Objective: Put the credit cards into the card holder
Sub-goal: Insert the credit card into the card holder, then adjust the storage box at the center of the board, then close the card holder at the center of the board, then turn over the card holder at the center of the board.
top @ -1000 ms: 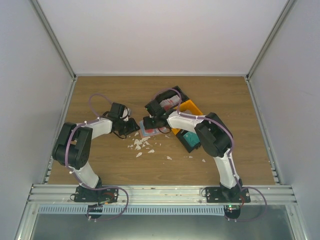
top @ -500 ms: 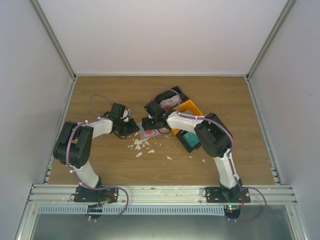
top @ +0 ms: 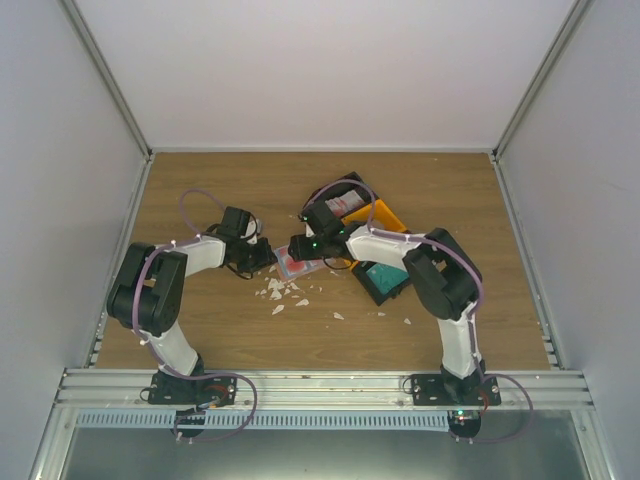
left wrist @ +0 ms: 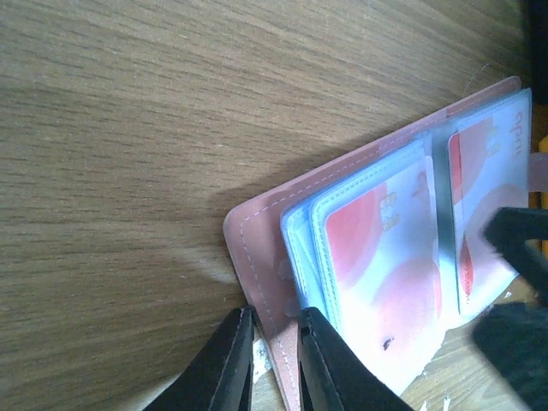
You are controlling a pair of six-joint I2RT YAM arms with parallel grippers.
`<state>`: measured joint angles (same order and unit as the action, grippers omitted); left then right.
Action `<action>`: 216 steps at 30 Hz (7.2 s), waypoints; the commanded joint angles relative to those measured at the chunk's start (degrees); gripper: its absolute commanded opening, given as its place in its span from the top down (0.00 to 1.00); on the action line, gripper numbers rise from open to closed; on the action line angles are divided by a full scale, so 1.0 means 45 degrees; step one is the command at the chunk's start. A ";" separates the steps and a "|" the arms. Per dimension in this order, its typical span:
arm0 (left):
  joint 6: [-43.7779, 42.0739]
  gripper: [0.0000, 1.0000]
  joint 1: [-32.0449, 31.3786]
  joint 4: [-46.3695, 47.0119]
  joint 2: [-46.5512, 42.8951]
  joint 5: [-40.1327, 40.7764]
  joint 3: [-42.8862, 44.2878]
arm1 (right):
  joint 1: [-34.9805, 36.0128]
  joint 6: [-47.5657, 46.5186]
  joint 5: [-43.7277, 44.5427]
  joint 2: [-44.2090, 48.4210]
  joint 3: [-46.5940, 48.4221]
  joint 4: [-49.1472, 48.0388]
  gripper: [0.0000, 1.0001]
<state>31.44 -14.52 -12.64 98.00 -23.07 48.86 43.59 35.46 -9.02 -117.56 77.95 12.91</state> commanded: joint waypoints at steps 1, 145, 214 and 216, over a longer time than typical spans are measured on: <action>-0.0152 0.81 -0.0068 0.0396 -0.0426 0.0305 -0.0193 | -0.0366 0.0085 0.1250 0.1562 -0.0630 0.0095 0.42; 0.0253 0.63 -0.0096 -0.0183 -0.0727 0.0307 -0.0608 | -0.1231 -0.2187 -0.5352 -0.0144 -0.0753 -0.0714 0.43; 0.0063 0.48 0.0296 -0.2906 -0.6601 0.0966 0.1251 | 0.4227 -0.0845 0.7496 -0.1292 0.3647 0.8381 0.64; 0.0063 0.46 0.0379 -0.2923 -0.6601 0.0918 0.1234 | 0.4204 -0.1017 0.6547 -0.0946 0.3358 0.7591 0.57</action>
<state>31.48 -13.67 -26.28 69.47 -18.09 52.60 61.98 30.65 28.27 -122.96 93.73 51.81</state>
